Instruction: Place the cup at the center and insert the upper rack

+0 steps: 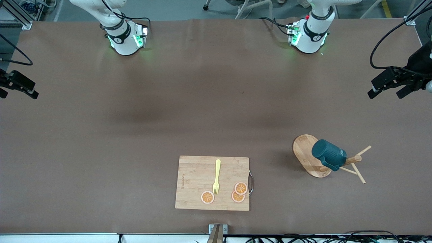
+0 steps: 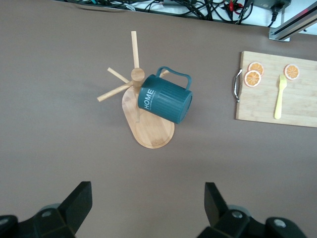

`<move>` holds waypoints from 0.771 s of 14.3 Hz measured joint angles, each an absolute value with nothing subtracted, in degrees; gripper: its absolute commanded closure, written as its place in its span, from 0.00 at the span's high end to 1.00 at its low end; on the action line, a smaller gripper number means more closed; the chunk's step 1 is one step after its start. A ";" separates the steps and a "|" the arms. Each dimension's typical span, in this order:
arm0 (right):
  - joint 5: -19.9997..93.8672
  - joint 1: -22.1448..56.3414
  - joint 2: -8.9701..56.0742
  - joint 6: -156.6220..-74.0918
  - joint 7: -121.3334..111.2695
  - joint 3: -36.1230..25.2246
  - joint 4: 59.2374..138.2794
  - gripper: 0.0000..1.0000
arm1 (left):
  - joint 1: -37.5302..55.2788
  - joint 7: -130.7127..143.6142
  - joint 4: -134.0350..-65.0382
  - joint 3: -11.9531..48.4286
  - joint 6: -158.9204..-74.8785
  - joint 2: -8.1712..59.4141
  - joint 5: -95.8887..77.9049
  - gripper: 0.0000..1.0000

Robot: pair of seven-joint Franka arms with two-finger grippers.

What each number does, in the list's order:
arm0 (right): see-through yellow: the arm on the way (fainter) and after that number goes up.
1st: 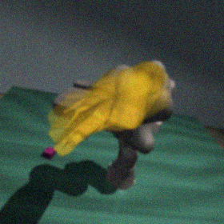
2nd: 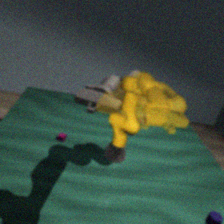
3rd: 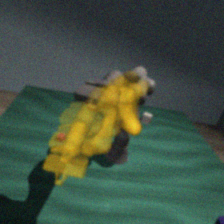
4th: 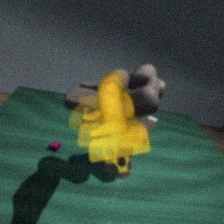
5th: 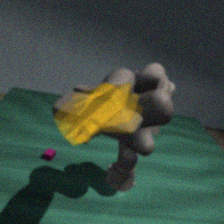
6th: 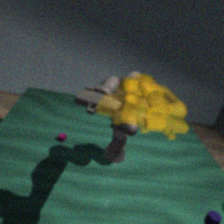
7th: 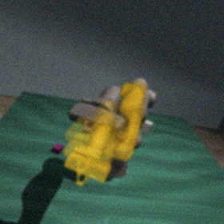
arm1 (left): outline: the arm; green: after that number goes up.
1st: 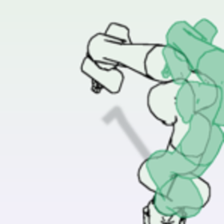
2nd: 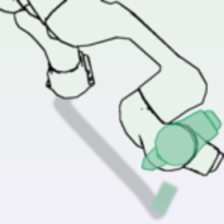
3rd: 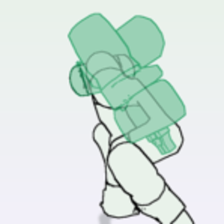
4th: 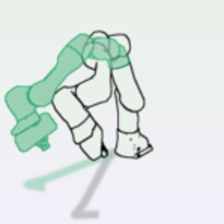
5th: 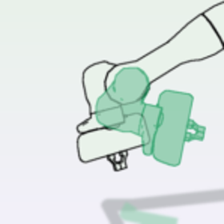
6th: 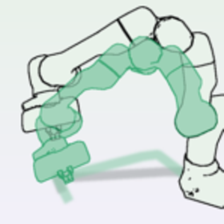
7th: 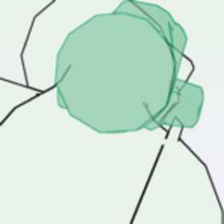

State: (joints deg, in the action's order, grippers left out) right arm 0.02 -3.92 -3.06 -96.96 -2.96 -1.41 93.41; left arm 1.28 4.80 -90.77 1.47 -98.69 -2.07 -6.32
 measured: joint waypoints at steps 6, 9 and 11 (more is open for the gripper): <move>0.02 -3.92 -3.06 -96.96 -2.96 -1.44 93.41 1.00 | 1.30 1.58 -89.24 1.53 -94.17 -2.09 -4.54 1.00; 0.02 -3.92 -3.06 -96.95 -2.96 -1.44 93.41 1.00 | 1.30 0.24 -89.24 1.54 -92.93 -2.08 -4.54 1.00; 0.02 -3.92 -3.06 -96.95 -2.96 -1.44 93.41 1.00 | 1.30 0.24 -89.24 1.54 -92.85 -2.08 -4.54 1.00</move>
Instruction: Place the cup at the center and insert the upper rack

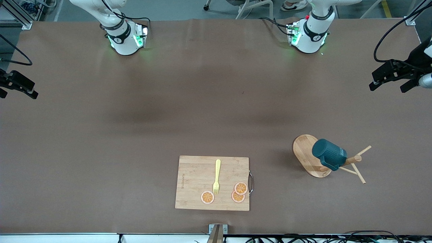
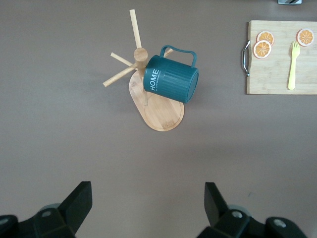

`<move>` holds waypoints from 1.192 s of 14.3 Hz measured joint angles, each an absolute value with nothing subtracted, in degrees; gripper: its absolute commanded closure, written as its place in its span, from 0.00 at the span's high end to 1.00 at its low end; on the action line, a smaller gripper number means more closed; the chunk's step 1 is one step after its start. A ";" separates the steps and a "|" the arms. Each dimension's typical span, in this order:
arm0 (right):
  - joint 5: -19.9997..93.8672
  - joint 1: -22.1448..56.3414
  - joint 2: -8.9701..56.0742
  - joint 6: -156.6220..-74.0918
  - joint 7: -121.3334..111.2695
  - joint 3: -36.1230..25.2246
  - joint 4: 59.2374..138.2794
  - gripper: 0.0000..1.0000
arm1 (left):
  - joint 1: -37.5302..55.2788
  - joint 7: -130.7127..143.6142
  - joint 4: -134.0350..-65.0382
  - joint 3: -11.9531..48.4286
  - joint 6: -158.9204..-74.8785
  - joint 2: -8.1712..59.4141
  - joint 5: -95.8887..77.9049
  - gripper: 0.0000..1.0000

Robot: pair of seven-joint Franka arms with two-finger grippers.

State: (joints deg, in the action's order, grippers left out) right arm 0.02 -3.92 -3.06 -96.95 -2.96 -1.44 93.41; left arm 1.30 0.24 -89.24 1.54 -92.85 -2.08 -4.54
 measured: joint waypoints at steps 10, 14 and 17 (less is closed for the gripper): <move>0.02 -3.92 -3.06 -96.94 -2.96 -1.43 93.41 1.00 | 1.31 0.24 -89.29 1.58 -92.12 -2.06 -4.54 1.00; 0.02 -3.92 -3.06 -96.94 -2.96 -1.43 93.41 1.00 | 1.32 0.23 -89.29 1.59 -92.12 -2.06 -4.53 1.00; 0.02 -3.92 -3.06 -96.94 -2.96 -1.43 93.41 1.00 | 1.34 0.11 -89.29 1.66 -92.12 -2.06 -2.39 1.00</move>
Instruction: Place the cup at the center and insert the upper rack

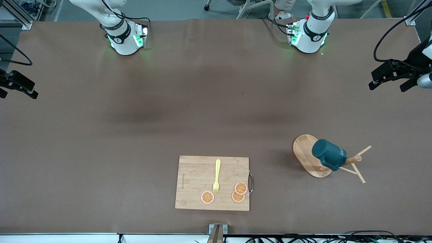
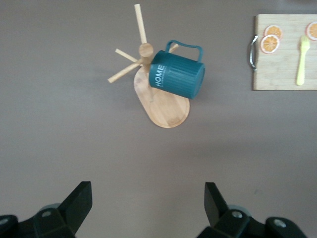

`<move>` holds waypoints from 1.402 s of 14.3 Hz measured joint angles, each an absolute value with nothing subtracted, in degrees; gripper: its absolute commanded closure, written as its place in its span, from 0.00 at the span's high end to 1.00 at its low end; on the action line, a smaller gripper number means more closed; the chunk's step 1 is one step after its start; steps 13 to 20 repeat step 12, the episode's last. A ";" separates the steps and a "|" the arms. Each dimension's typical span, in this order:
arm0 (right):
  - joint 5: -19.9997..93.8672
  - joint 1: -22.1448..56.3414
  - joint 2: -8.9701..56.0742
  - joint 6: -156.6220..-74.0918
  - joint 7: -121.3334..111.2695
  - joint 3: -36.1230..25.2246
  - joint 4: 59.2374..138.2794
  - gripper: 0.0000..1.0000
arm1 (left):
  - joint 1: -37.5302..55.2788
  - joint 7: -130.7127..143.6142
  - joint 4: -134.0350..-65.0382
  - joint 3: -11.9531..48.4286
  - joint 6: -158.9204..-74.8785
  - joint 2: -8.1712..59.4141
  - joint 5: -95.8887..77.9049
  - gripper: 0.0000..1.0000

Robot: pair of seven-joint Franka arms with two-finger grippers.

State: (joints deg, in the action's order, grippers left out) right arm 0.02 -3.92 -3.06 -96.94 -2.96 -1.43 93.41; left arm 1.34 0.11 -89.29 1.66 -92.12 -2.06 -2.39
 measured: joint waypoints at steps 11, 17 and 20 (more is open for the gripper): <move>0.02 -3.92 -3.06 -96.93 -2.96 -1.42 93.41 1.00 | 1.34 0.10 -89.29 1.68 -91.57 -2.06 -1.07 1.00; 0.02 -3.92 -3.06 -96.93 -2.96 -1.43 93.41 1.00 | 1.34 0.10 -89.29 1.68 -91.56 -2.06 -1.07 1.00; 0.02 -3.92 -3.06 -96.93 -2.96 -1.43 93.41 1.00 | 1.34 0.10 -89.29 1.68 -91.56 -2.06 -1.07 1.00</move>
